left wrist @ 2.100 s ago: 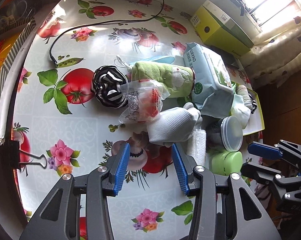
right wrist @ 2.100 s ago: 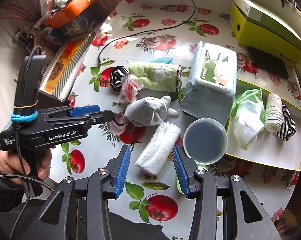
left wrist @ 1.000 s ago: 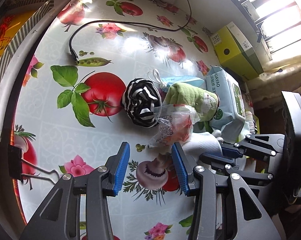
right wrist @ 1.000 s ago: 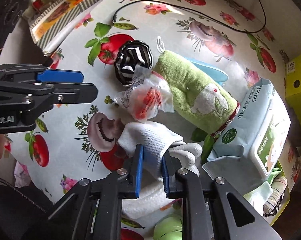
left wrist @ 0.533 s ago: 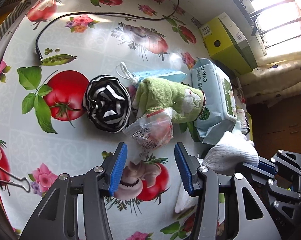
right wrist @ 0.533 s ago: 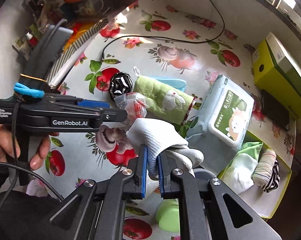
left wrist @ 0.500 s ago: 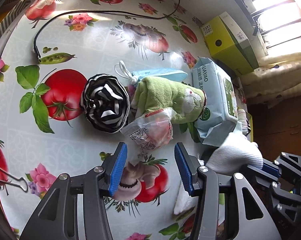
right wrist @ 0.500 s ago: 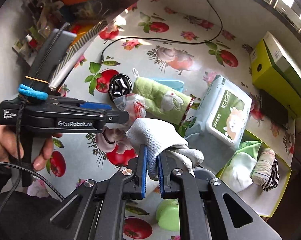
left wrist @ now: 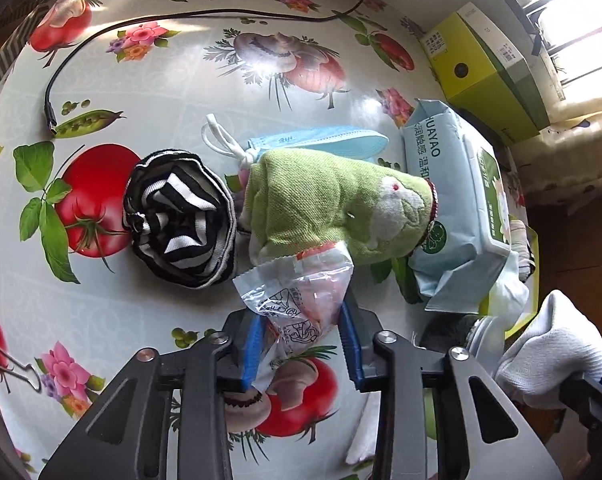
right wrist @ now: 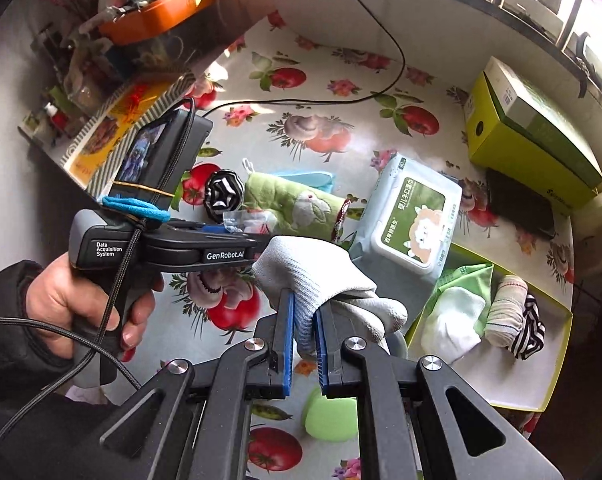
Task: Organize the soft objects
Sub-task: 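Carry the glove with the right gripper while the left carries the plastic bag to the tray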
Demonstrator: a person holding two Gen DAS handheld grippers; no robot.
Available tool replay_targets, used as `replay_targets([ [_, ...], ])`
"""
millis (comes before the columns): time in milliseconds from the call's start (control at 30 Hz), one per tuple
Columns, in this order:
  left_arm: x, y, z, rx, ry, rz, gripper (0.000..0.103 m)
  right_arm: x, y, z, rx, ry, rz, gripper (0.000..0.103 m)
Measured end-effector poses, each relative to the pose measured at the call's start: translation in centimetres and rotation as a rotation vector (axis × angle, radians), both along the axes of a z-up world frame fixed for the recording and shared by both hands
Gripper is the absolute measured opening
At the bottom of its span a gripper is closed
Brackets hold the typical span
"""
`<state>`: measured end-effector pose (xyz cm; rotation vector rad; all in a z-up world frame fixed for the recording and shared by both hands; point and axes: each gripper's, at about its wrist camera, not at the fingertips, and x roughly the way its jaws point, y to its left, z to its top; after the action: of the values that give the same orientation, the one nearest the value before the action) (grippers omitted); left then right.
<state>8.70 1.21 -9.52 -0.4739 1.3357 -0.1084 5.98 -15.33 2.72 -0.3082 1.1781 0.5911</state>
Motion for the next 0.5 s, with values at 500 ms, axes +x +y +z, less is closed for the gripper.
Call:
replay_targets([
  [500, -3.2, 0.4, 4.9, 0.001, -0.099, -0.016, 0.031, -1.3, -3.4, 1.8, 0.072, -0.031, -0.061, 0.009],
])
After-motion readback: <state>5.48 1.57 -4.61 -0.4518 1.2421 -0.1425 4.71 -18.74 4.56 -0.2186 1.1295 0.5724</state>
